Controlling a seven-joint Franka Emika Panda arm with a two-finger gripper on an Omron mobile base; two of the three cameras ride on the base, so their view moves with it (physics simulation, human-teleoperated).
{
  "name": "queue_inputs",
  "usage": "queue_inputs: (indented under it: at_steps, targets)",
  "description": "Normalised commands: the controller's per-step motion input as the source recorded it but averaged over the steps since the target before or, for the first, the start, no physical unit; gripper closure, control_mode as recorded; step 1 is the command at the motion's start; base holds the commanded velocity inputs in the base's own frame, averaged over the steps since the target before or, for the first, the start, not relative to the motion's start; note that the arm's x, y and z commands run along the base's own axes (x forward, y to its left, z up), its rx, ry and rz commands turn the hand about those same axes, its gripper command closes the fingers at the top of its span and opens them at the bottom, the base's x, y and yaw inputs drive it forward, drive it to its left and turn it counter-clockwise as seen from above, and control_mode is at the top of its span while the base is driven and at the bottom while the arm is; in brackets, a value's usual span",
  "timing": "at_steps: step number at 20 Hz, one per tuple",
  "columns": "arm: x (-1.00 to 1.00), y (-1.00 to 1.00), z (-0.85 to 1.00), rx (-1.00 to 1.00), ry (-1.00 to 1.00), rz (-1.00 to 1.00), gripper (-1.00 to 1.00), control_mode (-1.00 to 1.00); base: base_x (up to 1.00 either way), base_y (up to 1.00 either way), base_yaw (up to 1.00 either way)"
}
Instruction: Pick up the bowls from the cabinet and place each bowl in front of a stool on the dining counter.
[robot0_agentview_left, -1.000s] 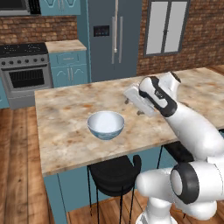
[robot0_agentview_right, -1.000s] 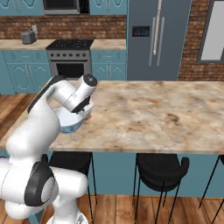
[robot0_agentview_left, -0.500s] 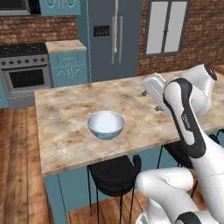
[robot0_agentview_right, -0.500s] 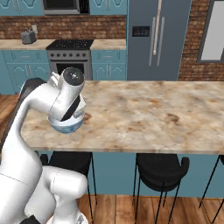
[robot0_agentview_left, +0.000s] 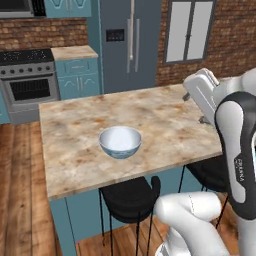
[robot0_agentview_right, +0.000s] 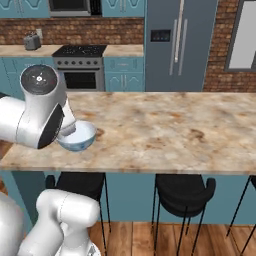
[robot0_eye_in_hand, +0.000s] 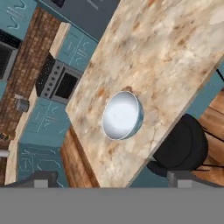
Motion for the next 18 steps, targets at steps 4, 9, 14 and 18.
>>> queue_inputs:
  at_steps: [4, 9, 14, 18]
  targets:
    - [0.00, 0.00, 0.00, 0.00, 0.00, 0.00, -1.00, 1.00, -1.00, 0.84, 0.06]
    - [0.00, 0.00, 0.00, 0.00, 0.00, 0.00, -1.00, 1.00, -0.85, 1.00, 0.53]
    - [0.00, 0.00, 0.00, 0.00, 0.00, 0.00, -1.00, 1.00, -0.21, 0.39, 0.98]
    - [0.00, 0.00, 0.00, 0.00, 0.00, 0.00, -1.00, 1.00, -0.07, 0.00, 1.00]
